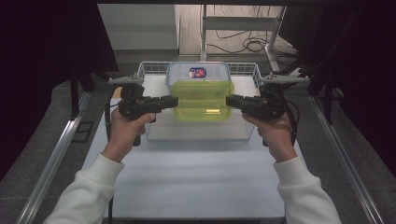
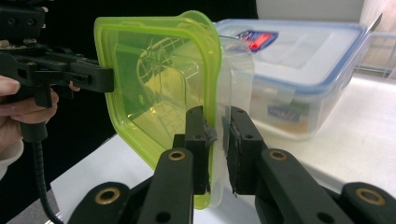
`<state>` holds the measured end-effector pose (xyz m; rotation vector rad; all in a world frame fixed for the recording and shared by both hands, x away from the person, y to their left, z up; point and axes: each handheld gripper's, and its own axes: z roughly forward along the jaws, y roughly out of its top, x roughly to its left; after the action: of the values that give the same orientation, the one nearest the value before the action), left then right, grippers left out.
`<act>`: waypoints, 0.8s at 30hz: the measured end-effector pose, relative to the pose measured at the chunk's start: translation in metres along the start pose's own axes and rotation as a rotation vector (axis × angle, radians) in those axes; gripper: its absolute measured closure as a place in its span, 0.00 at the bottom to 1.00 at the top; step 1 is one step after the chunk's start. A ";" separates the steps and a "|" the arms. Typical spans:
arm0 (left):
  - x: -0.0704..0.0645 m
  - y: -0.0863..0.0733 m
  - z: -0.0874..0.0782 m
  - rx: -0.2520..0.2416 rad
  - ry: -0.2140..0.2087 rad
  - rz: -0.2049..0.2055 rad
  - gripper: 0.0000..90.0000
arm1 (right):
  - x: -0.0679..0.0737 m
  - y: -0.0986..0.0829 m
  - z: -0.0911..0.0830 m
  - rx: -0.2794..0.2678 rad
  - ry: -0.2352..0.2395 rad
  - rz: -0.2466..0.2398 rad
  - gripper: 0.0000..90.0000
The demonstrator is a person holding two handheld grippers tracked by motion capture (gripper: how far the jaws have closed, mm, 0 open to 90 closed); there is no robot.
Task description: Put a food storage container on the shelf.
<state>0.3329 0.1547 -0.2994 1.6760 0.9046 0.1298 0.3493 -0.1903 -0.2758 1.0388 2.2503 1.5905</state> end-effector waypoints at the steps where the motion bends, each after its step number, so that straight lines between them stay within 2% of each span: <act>1: 0.000 0.000 0.000 0.000 0.000 0.000 0.89 | 0.000 0.000 0.000 0.000 0.000 0.000 0.89; 6: 0.004 0.015 0.002 -0.001 0.006 0.002 0.89 | -0.008 0.018 0.003 -0.001 0.003 0.009 0.89; 16: 0.018 0.040 0.008 0.002 0.001 -0.012 0.89 | -0.018 0.039 0.011 -0.009 -0.004 0.018 0.89; 24: 0.028 0.056 0.014 0.003 0.014 -0.032 0.90 | -0.035 0.056 0.024 -0.009 0.014 0.056 0.89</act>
<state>0.3876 0.1595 -0.2652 1.6640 0.9422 0.1186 0.4113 -0.1850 -0.2442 1.1005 2.2399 1.6332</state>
